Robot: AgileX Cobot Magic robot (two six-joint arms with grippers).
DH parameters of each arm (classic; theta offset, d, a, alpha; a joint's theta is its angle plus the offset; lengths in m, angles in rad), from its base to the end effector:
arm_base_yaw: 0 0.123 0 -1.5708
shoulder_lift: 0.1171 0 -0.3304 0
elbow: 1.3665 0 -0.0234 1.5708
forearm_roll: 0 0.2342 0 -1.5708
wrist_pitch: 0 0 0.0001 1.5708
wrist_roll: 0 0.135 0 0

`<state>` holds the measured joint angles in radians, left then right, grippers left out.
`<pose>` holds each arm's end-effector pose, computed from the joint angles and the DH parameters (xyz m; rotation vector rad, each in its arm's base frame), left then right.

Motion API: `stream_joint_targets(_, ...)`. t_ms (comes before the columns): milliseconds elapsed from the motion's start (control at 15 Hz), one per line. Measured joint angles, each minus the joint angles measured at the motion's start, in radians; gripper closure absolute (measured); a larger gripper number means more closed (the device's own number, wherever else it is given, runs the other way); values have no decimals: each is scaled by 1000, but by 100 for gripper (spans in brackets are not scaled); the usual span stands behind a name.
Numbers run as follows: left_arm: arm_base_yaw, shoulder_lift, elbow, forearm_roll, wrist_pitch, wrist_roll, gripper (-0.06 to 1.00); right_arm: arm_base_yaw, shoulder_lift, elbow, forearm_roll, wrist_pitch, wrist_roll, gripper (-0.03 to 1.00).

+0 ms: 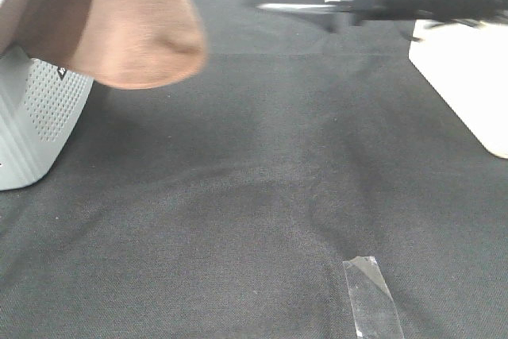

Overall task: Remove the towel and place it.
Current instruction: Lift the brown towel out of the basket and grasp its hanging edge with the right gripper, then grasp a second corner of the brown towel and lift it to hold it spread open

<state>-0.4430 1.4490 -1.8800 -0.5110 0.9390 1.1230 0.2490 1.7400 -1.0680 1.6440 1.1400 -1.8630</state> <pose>0.2542 -0.1796 0.5466 1.3149 1.3688 -0.1459 0.3123 0.2057 0.3066 -1.0383 1.6102 1.2011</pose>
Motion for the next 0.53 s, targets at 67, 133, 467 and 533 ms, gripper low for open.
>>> stream_joint_targets(67, 0, 6, 0, -2, -15, 0, 94, 29, 11, -30, -40, -4, 21, 2)
stream_joint_targets(133, 0, 12, 0, -3, -31, 0, 94, 55, 17, -49, -61, -5, 29, 2)
stream_joint_targets(467, 0, 47, 0, -48, -55, 0, 94, 184, 24, -66, -95, -114, 43, 2)
stream_joint_targets(533, 0, 49, 0, -55, -62, 0, 94, 194, 29, -66, -103, -150, 44, 2)
